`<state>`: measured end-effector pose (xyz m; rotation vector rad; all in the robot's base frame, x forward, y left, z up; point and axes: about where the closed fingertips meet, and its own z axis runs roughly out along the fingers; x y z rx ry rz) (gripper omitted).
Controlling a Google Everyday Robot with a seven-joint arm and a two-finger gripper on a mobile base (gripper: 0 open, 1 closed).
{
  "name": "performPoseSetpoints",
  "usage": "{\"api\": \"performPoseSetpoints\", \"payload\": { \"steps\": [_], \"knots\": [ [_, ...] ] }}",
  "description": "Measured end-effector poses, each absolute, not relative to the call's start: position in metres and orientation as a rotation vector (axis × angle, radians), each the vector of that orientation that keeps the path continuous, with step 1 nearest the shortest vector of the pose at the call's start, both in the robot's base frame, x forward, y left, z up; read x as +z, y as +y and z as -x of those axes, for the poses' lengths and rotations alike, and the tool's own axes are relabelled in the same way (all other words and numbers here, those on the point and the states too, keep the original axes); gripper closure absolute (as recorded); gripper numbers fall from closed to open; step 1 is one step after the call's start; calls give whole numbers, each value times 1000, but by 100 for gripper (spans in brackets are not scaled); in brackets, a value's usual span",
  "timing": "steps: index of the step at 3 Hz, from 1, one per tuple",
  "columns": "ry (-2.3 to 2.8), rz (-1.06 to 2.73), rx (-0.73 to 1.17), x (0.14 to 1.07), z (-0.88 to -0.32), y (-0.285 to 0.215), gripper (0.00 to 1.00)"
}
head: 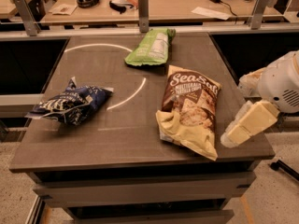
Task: Move brown chip bag near green rice chip bag
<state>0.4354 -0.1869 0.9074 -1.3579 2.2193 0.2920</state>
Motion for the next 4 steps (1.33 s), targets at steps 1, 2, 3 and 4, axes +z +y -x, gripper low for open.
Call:
{"api": "performPoseSetpoints", "payload": {
  "steps": [1, 2, 3, 4],
  "knots": [
    [2226, 1287, 358, 900, -438, -178, 0],
    [2214, 1251, 416, 892, -441, -163, 0],
    [2203, 1234, 452, 887, -445, -152, 0],
    [2199, 1241, 528, 873, -452, -133, 0]
  ]
}}
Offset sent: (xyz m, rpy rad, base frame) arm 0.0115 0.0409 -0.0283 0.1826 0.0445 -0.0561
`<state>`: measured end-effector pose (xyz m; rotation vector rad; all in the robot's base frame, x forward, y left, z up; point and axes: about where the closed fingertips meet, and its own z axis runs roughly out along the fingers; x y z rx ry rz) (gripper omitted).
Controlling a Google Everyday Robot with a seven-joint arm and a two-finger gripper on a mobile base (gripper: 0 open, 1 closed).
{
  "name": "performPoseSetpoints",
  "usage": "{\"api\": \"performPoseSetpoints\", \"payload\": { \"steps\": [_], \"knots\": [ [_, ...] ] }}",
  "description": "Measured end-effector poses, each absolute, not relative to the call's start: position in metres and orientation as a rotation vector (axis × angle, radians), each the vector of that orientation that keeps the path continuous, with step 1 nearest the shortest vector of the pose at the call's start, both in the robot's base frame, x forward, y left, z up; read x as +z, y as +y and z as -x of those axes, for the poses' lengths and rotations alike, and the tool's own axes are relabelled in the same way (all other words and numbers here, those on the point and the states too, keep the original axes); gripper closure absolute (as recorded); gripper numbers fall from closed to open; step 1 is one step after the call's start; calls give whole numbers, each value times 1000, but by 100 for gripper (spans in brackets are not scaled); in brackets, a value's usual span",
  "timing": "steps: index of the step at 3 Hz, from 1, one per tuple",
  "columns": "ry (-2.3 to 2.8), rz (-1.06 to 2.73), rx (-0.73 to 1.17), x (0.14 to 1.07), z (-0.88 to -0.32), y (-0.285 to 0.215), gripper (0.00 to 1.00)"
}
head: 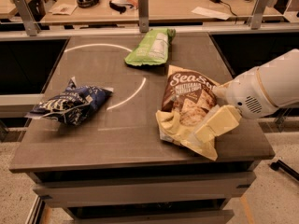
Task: Move brown chip bag near green rice chip bag
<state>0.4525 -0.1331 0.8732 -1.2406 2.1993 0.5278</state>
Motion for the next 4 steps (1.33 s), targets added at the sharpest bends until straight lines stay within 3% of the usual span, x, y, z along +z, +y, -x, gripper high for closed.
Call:
{"api": "performPoseSetpoints", "payload": {
  "steps": [1, 2, 4],
  "knots": [
    [2198, 1277, 590, 857, -455, -116, 0],
    [2215, 1289, 603, 842, -459, -113, 18],
    [2215, 1289, 603, 844, -459, -113, 64]
  ]
}}
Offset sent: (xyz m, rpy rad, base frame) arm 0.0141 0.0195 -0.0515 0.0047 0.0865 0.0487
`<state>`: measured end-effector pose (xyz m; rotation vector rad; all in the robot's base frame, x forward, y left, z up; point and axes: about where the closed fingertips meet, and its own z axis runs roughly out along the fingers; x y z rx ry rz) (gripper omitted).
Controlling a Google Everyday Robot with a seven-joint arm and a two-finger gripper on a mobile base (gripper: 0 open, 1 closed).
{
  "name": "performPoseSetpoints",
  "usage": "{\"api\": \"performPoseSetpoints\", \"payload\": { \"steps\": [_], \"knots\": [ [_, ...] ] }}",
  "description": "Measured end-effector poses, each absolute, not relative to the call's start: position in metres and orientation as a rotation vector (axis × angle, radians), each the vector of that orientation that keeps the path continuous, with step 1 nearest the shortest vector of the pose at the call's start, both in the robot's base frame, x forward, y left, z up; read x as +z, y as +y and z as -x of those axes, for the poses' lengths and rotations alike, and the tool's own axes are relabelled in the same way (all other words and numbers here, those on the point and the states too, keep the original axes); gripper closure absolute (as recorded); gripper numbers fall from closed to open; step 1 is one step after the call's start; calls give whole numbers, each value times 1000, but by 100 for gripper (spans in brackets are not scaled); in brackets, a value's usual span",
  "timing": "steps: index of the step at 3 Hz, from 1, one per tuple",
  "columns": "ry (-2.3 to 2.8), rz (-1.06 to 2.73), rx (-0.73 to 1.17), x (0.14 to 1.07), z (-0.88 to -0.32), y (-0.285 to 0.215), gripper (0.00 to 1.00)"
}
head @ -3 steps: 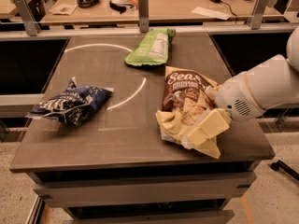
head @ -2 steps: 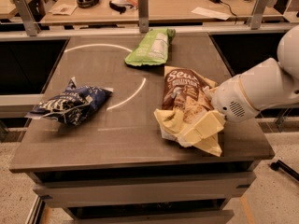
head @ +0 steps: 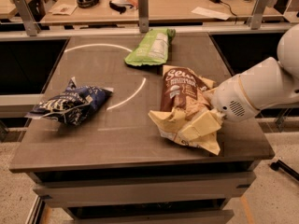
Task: Move brown chip bag near green rice chip bag
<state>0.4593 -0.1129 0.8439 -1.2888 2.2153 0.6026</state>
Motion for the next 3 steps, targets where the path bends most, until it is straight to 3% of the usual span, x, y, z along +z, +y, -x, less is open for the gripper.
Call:
{"api": "performPoseSetpoints", "payload": {
  "steps": [1, 2, 3],
  "knots": [
    [2215, 1289, 603, 845, -459, -113, 87],
    [2215, 1289, 603, 846, -459, -113, 100],
    [2215, 1289, 602, 847, -459, -113, 100]
  ]
}}
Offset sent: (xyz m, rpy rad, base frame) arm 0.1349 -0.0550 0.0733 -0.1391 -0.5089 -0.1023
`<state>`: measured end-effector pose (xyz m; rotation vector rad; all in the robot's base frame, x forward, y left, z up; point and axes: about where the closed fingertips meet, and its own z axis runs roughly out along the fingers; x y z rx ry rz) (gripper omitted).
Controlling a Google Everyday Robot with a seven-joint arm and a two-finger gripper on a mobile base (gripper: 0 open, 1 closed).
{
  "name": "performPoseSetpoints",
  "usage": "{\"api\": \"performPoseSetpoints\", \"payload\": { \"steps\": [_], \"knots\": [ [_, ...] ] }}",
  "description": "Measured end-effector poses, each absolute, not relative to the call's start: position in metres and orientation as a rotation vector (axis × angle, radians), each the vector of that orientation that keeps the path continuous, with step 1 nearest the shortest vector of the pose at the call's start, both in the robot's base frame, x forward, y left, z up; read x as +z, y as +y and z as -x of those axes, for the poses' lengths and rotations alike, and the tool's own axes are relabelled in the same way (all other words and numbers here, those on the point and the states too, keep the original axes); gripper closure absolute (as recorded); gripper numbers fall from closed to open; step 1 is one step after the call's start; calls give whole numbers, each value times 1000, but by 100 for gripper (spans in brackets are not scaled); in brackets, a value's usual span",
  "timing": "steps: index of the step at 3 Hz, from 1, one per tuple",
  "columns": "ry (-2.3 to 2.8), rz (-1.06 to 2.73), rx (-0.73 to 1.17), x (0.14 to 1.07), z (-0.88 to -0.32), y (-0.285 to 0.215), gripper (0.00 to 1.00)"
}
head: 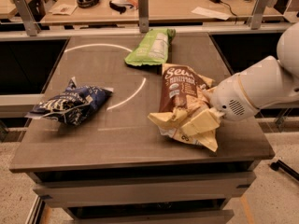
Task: Move brown chip bag near green rice chip bag
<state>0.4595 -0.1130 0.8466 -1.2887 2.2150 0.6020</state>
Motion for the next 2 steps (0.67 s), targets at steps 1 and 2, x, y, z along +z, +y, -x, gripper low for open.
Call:
{"api": "performPoseSetpoints", "payload": {
  "steps": [1, 2],
  "knots": [
    [2215, 1289, 602, 847, -459, -113, 100],
    [2215, 1289, 602, 847, -459, -113, 100]
  ]
}}
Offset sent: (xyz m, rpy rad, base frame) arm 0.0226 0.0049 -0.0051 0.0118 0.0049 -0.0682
